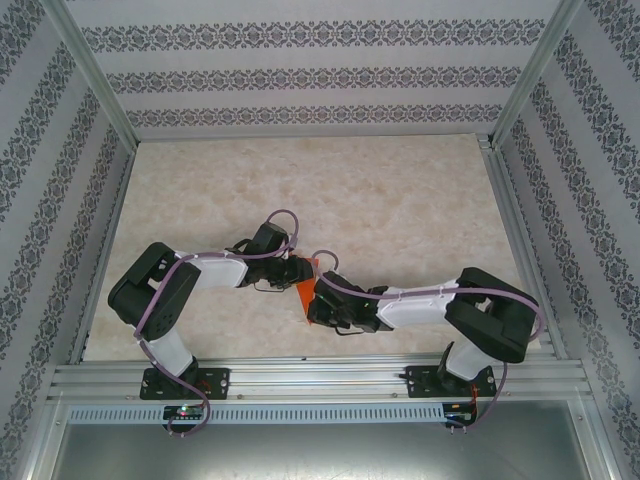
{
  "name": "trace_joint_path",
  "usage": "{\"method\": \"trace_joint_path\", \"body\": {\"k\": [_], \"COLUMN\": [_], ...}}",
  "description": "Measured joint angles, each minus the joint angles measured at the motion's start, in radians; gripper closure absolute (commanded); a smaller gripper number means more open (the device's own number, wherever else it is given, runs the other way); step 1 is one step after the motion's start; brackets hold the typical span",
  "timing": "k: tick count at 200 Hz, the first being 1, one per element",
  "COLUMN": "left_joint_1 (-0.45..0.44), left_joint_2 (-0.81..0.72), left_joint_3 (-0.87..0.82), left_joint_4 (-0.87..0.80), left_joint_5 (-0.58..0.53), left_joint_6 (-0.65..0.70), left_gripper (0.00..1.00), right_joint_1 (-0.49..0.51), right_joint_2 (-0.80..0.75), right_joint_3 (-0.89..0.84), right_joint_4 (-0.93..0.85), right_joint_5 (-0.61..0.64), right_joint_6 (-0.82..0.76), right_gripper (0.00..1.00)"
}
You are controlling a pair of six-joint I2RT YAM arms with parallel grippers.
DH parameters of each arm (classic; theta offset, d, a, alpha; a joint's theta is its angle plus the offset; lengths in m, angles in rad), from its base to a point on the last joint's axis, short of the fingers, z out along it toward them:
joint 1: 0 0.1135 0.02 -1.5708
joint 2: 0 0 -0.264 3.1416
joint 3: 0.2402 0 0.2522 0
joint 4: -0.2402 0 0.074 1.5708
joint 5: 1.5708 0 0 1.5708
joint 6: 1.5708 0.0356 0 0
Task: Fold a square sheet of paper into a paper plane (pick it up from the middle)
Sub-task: Fold the wing for the fifth time at the center of the table.
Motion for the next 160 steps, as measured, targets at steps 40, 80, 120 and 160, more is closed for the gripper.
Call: {"method": "trace_joint_path", "body": {"k": [40,80,120,160], "left_joint_1": [0.0,0.0,0.0,0.0], "left_joint_2": [0.0,0.0,0.001,0.001], "left_joint_3": [0.001,0.0,0.001,0.001], "left_joint_4": [0.0,0.0,0.0,0.0], "left_joint_5": [0.002,0.002,0.003,0.003], "left_joint_6": [0.0,0.0,0.0,0.0], "left_gripper": [0.66,0.66,0.66,0.66], "right_joint_1": [0.008,-0.033,-0.044,-0.044], "right_joint_2": [-0.132,-0.151,-0.003,0.082], "right_joint_3": [-0.037,-0.068,-0.054,-0.085], "right_joint_4": [-0.088,0.1,0.299,0.46], "right_joint_5": [0.011,-0.026,-0.086,-0.116], "right_joint_6": [-0.019,-0.009,0.024,0.082], "right_gripper": [0.83,0.91,0.92,0.92]}}
